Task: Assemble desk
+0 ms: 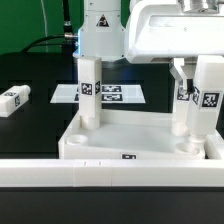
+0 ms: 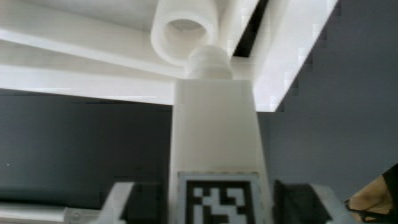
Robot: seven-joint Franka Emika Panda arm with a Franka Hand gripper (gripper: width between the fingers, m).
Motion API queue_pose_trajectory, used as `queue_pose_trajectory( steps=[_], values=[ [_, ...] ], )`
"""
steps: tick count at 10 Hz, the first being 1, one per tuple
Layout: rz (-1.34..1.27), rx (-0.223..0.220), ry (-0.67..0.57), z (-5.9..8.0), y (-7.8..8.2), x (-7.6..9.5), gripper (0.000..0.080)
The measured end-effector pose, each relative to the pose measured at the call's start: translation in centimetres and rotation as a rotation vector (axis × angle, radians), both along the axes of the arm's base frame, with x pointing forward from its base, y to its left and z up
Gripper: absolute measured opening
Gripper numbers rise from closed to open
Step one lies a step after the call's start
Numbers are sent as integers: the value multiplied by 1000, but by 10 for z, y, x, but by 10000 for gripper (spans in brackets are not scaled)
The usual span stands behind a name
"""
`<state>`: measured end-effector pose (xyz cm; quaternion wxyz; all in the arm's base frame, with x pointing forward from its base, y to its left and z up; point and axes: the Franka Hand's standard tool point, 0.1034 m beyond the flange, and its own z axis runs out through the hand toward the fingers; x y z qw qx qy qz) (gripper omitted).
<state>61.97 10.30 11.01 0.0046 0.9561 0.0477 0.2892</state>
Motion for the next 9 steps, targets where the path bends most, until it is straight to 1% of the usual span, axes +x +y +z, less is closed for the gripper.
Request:
queue_pose_trajectory(
  steps=[3,5,7,9],
  values=[
    [-2,-2,0,0,-4,1,285],
    [-4,-7,-8,1,-9,2,286],
    [-3,-8,-37,3,-8,4,286],
    [-3,-9,-36,3,-8,4,285]
  ],
)
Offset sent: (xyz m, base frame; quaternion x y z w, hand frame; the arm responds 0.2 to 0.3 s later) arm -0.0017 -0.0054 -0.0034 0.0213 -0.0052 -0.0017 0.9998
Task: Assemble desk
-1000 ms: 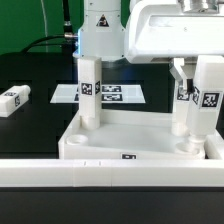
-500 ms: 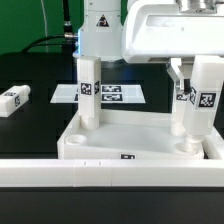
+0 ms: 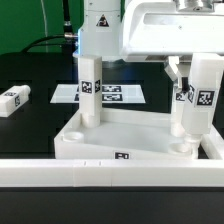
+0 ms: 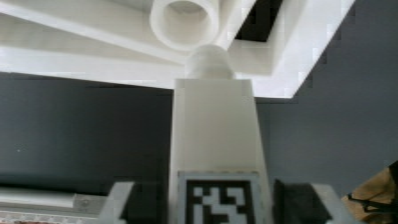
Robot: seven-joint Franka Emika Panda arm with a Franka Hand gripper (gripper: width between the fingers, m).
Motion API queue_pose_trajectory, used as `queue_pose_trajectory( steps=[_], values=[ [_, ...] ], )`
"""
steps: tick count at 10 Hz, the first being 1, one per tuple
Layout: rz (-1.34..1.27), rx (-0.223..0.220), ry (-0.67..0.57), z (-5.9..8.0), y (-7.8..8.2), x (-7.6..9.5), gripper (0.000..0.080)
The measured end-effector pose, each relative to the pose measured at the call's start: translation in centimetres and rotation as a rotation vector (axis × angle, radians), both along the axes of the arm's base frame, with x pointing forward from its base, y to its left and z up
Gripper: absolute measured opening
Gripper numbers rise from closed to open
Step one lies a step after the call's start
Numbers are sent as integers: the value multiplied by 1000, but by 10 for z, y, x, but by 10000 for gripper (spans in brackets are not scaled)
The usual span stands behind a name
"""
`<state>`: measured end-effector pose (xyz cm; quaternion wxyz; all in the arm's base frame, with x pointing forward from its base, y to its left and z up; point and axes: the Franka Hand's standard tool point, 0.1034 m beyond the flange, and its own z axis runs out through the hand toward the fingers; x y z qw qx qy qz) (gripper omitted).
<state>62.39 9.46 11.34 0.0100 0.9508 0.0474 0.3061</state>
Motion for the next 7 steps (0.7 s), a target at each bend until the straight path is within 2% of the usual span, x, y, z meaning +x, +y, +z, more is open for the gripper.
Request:
queue_pose_trajectory(
  steps=[3,4,5,7],
  values=[
    [0,0,0,0,0,0,285],
    [9,-5,6,6,-1,1,285],
    [16,-4,1,17,-3,1,285],
    [23,-11,-4,26,-8,-3,286]
  ],
)
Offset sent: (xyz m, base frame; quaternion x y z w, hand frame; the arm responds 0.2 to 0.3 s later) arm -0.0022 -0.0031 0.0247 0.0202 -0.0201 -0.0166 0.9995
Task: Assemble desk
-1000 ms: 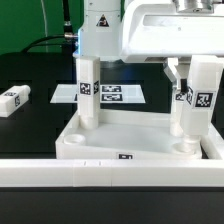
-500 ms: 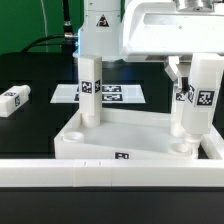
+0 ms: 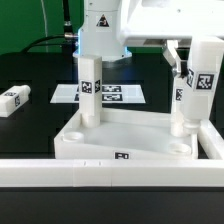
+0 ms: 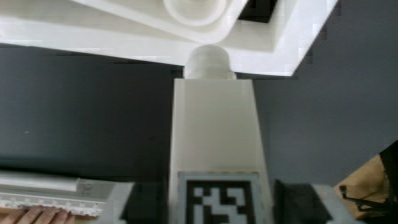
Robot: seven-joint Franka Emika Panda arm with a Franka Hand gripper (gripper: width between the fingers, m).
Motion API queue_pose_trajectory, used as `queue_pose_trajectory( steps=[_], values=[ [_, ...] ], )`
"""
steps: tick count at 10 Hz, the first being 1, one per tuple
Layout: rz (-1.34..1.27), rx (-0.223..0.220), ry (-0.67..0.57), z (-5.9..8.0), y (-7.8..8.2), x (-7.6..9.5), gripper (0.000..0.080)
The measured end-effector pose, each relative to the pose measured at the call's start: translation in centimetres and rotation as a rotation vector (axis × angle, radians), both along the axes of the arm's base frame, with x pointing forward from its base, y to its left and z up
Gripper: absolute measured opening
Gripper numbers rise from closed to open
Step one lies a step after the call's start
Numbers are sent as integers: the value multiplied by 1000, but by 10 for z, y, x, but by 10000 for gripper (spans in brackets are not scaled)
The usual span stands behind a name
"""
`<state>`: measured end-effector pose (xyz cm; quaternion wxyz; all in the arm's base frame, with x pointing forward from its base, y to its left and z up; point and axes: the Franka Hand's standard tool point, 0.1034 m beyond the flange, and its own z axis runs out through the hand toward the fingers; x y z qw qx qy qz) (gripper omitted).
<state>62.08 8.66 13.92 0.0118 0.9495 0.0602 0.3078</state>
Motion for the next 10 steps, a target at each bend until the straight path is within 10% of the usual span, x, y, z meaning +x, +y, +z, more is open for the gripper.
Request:
queue_pose_trajectory(
  steps=[10],
  values=[
    [7,-20,17,-17,-6,-4,286]
  ],
)
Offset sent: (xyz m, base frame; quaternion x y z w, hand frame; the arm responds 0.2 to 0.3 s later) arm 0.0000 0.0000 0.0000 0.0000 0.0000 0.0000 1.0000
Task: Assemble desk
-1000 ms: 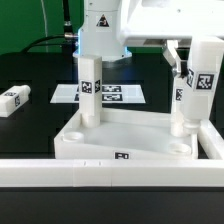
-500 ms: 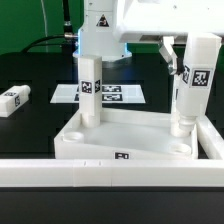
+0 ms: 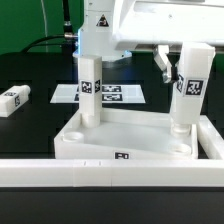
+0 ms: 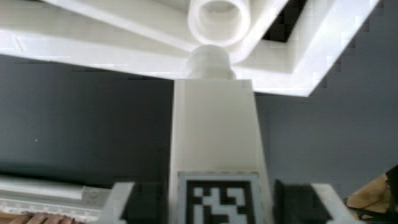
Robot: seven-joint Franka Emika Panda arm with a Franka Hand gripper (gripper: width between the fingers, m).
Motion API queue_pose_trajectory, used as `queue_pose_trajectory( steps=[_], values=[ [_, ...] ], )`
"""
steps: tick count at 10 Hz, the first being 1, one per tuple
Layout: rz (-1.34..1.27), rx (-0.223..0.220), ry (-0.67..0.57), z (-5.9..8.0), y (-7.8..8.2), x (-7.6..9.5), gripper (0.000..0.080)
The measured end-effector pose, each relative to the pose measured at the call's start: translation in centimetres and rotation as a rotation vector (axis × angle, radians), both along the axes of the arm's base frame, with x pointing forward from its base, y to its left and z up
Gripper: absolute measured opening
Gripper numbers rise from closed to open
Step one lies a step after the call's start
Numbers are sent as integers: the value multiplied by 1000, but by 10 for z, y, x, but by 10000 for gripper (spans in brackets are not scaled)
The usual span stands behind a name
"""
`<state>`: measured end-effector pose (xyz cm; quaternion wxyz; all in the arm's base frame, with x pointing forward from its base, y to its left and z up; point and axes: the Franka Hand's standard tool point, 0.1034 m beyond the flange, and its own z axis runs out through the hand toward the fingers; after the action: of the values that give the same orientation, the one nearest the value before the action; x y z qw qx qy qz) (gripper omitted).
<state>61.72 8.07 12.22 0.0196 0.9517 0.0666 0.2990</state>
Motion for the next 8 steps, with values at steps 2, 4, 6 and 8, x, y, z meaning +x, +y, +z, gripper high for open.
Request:
queue_pose_trajectory(
  steps=[2,4,6,8],
  values=[
    [1,-5,6,-8,0,-1,286],
    [4,-6,-26,-6,2,2,286],
    [3,-8,-37,-5,1,3,285],
    [5,-7,-34,-4,3,3,285]
  ],
)
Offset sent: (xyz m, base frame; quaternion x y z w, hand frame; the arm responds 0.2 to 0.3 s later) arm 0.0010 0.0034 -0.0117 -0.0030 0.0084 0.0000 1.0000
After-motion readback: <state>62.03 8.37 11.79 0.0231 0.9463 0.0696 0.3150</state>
